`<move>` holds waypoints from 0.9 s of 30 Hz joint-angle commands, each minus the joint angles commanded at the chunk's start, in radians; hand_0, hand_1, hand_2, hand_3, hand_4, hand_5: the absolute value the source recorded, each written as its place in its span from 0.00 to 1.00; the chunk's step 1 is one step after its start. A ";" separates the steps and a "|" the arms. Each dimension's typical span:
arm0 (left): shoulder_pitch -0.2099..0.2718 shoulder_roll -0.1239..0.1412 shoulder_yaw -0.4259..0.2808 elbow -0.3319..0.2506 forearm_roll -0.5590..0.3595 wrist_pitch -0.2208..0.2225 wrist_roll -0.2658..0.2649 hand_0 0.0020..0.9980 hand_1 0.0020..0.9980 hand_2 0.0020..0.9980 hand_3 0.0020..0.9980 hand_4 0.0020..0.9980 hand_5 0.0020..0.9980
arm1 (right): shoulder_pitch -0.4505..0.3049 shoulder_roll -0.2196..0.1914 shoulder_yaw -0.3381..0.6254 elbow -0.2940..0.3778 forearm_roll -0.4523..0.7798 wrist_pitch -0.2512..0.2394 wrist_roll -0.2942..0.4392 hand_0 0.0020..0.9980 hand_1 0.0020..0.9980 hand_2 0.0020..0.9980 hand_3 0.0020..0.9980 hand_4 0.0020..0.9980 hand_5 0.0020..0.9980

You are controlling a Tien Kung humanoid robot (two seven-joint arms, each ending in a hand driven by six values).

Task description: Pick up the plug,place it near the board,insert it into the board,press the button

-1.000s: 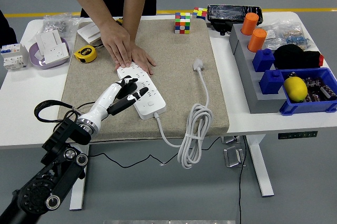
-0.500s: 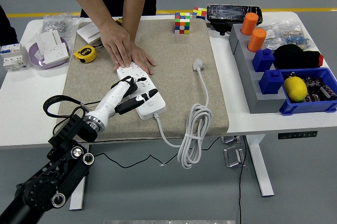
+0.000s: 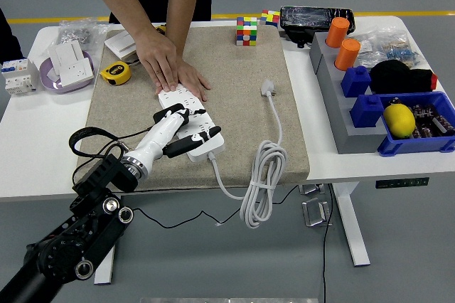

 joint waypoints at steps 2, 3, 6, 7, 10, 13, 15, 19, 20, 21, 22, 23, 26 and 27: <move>-0.002 0.000 0.003 -0.002 0.005 0.004 -0.003 1.00 0.99 0.94 0.89 1.00 1.00 | 0.000 0.000 0.000 0.000 -0.001 -0.001 0.000 0.83 0.80 0.76 0.76 1.00 1.00; -0.003 -0.001 0.004 -0.003 0.007 0.007 -0.005 1.00 0.99 0.94 0.89 1.00 1.00 | -0.001 0.000 -0.001 0.000 0.000 -0.001 -0.001 0.83 0.80 0.76 0.76 1.00 1.00; -0.002 0.001 0.005 -0.011 0.016 0.018 -0.014 1.00 0.98 0.93 0.89 1.00 1.00 | -0.002 0.001 -0.002 0.000 -0.001 -0.002 -0.001 0.83 0.80 0.76 0.76 1.00 1.00; -0.001 0.002 0.006 -0.016 0.018 0.022 -0.018 1.00 0.98 0.93 0.89 1.00 1.00 | -0.002 0.001 -0.002 0.000 -0.001 -0.002 -0.001 0.83 0.80 0.76 0.76 1.00 1.00; 0.008 0.009 0.013 -0.051 0.014 0.041 -0.031 1.00 0.98 0.93 0.89 1.00 1.00 | -0.004 0.000 -0.001 0.000 0.000 -0.004 -0.002 0.83 0.80 0.76 0.76 1.00 1.00; 0.018 0.013 0.018 -0.096 0.000 0.055 -0.037 1.00 0.94 0.88 0.87 1.00 1.00 | -0.006 0.000 -0.002 0.000 0.000 -0.004 -0.002 0.83 0.80 0.76 0.76 1.00 1.00; 0.025 0.017 0.023 -0.141 -0.007 0.070 -0.040 1.00 0.94 0.88 0.87 1.00 1.00 | -0.006 0.000 -0.002 0.000 0.001 -0.004 -0.003 0.83 0.80 0.76 0.76 1.00 1.00; 0.036 0.021 0.029 -0.220 -0.014 0.077 -0.031 0.93 0.86 0.80 0.85 1.00 1.00 | -0.007 0.000 0.001 0.000 0.000 -0.005 -0.002 0.83 0.80 0.76 0.76 1.00 1.00; 0.040 0.022 0.028 -0.240 -0.006 0.069 -0.023 0.93 0.86 0.80 0.85 1.00 1.00 | -0.008 0.001 0.002 0.000 -0.001 -0.005 -0.002 0.83 0.80 0.76 0.76 1.00 1.00; 0.044 0.023 0.027 -0.260 0.007 0.059 -0.015 0.93 0.86 0.80 0.85 1.00 1.00 | -0.008 0.001 0.003 0.000 -0.001 -0.005 -0.002 0.83 0.80 0.76 0.76 1.00 1.00; 0.048 0.024 0.026 -0.277 0.021 0.047 -0.008 0.93 0.86 0.80 0.85 1.00 1.00 | -0.009 0.001 0.002 0.000 -0.001 -0.005 -0.002 0.83 0.80 0.76 0.76 1.00 1.00; 0.054 0.026 0.024 -0.299 0.040 0.028 0.003 0.69 0.66 0.61 0.89 0.87 0.61 | -0.009 0.002 0.001 0.000 0.000 -0.005 -0.002 0.83 0.80 0.76 0.76 1.00 1.00; 0.078 0.034 0.023 -0.360 0.116 -0.043 0.035 0.69 0.66 0.61 0.89 0.87 0.61 | -0.011 0.001 0.003 0.000 -0.001 -0.005 -0.002 0.83 0.80 0.76 0.76 1.00 1.00; 0.083 0.036 0.024 -0.371 0.139 -0.057 0.039 0.69 0.66 0.61 0.89 0.87 0.61 | -0.012 0.001 0.004 -0.001 0.000 -0.005 -0.002 0.83 0.80 0.76 0.76 1.00 1.00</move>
